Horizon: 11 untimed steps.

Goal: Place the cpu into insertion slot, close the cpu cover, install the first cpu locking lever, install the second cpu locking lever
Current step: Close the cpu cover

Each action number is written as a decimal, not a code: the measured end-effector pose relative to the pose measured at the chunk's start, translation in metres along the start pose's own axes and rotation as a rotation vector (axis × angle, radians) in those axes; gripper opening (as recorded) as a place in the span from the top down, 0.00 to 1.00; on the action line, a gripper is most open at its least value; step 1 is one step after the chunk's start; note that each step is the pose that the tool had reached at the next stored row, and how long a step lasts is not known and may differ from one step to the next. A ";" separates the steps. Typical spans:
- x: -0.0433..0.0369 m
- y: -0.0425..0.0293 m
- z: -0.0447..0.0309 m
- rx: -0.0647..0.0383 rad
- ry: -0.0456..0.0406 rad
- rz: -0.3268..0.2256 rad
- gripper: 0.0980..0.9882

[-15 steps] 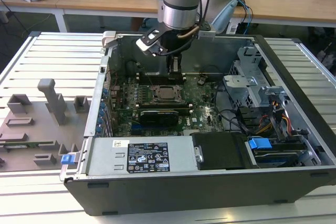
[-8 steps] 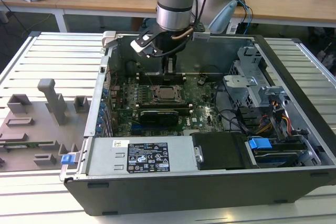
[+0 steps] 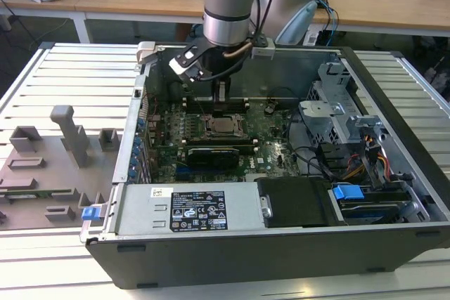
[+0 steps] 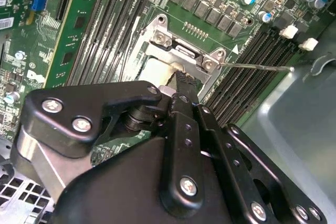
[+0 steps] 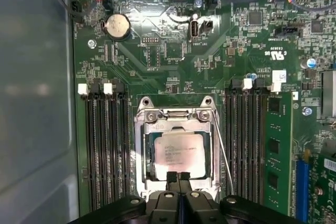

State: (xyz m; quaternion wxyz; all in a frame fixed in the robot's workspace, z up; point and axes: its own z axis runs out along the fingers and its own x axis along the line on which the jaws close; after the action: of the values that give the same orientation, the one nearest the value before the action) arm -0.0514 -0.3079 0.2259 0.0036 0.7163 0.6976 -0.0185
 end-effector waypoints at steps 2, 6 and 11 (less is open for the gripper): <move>0.0002 -0.0005 0.0050 0.000 0.0001 0.000 0.99; 0.0004 -0.0025 0.0137 0.000 0.0001 0.000 0.99; 0.0001 -0.0180 0.0168 0.000 0.0001 0.000 0.99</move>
State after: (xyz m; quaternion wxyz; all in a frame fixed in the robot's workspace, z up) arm -0.0698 -0.3079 0.2095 0.0036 0.7163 0.6976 -0.0184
